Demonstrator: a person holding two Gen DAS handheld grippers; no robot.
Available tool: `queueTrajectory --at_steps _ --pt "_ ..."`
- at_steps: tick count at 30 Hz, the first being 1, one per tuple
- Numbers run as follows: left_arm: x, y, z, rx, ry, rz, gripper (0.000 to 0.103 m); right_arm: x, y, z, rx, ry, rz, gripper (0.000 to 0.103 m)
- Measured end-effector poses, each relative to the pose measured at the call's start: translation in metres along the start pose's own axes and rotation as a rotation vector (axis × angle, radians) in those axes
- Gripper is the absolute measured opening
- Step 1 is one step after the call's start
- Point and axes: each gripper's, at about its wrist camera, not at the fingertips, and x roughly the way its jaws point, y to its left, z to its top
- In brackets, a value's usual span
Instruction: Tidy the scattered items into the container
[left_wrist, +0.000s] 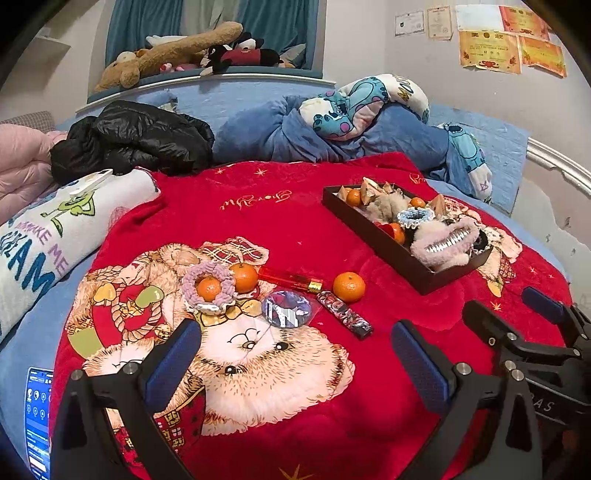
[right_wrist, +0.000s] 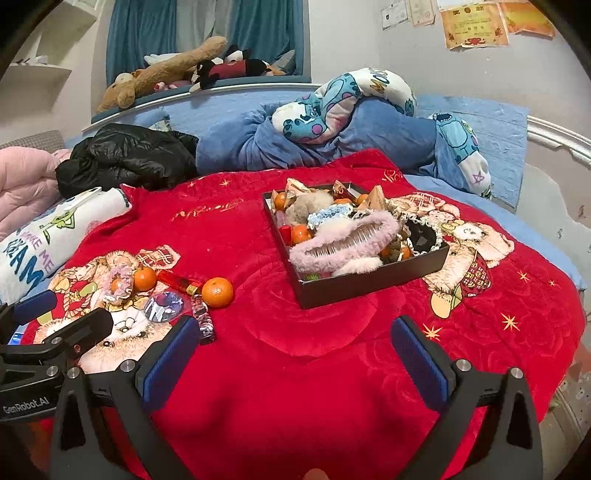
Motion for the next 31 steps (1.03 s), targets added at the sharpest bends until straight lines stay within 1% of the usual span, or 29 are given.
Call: queueTrajectory --at_steps 3,7,10,25,31 --pt "0.0005 0.0 0.0002 -0.005 0.003 -0.003 0.103 0.0013 0.0001 0.0002 0.002 0.006 0.001 0.103" --pt "-0.0032 -0.0034 0.0005 0.015 -0.015 0.019 0.103 0.0012 -0.0002 0.0004 0.0 0.003 0.0 0.103" --pt "-0.0052 -0.0055 0.0008 0.023 -0.025 0.021 0.103 0.0014 -0.0005 0.0006 0.002 0.006 -0.001 0.103" --pt "-0.0035 -0.0064 -0.0007 0.025 -0.015 0.023 0.103 0.0024 -0.0004 0.0001 0.003 0.016 -0.007 0.103" --pt "-0.0053 -0.0085 -0.0012 0.029 -0.021 0.01 0.103 0.002 -0.0002 -0.0001 0.003 0.015 -0.008 0.103"
